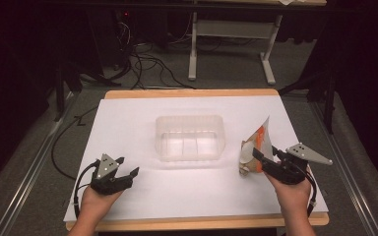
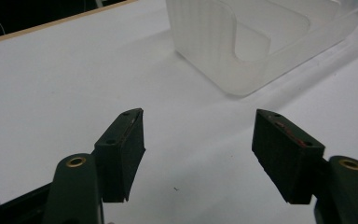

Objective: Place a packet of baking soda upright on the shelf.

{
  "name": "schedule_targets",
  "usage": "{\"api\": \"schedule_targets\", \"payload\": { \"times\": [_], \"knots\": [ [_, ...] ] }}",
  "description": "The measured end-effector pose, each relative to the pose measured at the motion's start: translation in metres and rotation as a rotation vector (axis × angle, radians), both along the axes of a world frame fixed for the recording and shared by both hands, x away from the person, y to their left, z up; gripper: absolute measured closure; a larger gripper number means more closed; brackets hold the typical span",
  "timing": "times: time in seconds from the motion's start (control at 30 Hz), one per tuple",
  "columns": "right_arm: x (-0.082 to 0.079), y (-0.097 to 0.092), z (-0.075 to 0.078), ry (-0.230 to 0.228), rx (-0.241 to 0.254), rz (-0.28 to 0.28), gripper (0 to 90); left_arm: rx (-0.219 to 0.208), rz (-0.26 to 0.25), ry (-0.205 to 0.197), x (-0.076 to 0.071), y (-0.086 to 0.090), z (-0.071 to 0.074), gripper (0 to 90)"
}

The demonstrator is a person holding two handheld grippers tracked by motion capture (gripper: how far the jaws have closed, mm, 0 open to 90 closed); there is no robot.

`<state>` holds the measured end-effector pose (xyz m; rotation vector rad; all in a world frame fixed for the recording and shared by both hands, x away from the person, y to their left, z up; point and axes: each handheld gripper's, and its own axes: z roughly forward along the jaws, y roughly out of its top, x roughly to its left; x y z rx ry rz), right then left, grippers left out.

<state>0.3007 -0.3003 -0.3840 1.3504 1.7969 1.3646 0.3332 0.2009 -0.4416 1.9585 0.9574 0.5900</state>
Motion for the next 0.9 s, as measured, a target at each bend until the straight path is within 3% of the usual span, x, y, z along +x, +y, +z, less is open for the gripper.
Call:
{"api": "schedule_targets", "payload": {
  "times": [0.1, 0.17, 0.33, 0.47, 0.53, 0.57, 0.6, 0.67, 0.7, 0.9],
  "knots": [
    [-0.011, 0.003, -0.009, -0.003, 0.008, -0.014, 45.0, 0.005, -0.004, 0.006, 0.001, 0.000, -0.001, 34.7],
    [-0.014, 0.005, -0.016, 0.001, 0.043, -0.018, 44.9, 0.011, -0.007, 0.007, 0.001, -0.002, -0.001, 34.7],
    [-0.015, 0.015, -0.022, -0.007, -0.030, -0.008, 46.8, 0.029, -0.017, 0.003, 0.000, -0.006, -0.001, 34.7],
    [-0.014, 0.017, -0.026, -0.019, -0.052, -0.020, 49.6, 0.033, -0.017, 0.004, -0.001, -0.006, -0.002, 34.7],
    [-0.014, 0.016, -0.028, -0.018, -0.055, -0.029, 53.4, 0.033, -0.018, 0.005, -0.001, -0.006, -0.002, 34.7],
    [-0.013, 0.015, -0.029, -0.008, -0.051, -0.033, 60.5, 0.033, -0.020, 0.006, -0.001, -0.006, -0.002, 34.7],
    [-0.013, 0.015, -0.029, -0.008, -0.051, -0.033, 60.5, 0.033, -0.020, 0.006, -0.001, -0.006, -0.002, 34.7],
    [-0.011, 0.012, -0.029, 0.003, -0.056, -0.048, 74.8, 0.033, -0.022, 0.007, -0.001, -0.006, -0.002, 34.7],
    [-0.012, 0.009, -0.028, 0.000, -0.047, -0.058, 88.8, 0.034, -0.023, 0.007, -0.001, -0.006, -0.002, 34.7],
    [-0.013, 0.002, -0.021, -0.005, -0.075, -0.102, 90.0, 0.035, -0.024, 0.004, -0.001, -0.006, -0.002, 34.7]
  ]
}}
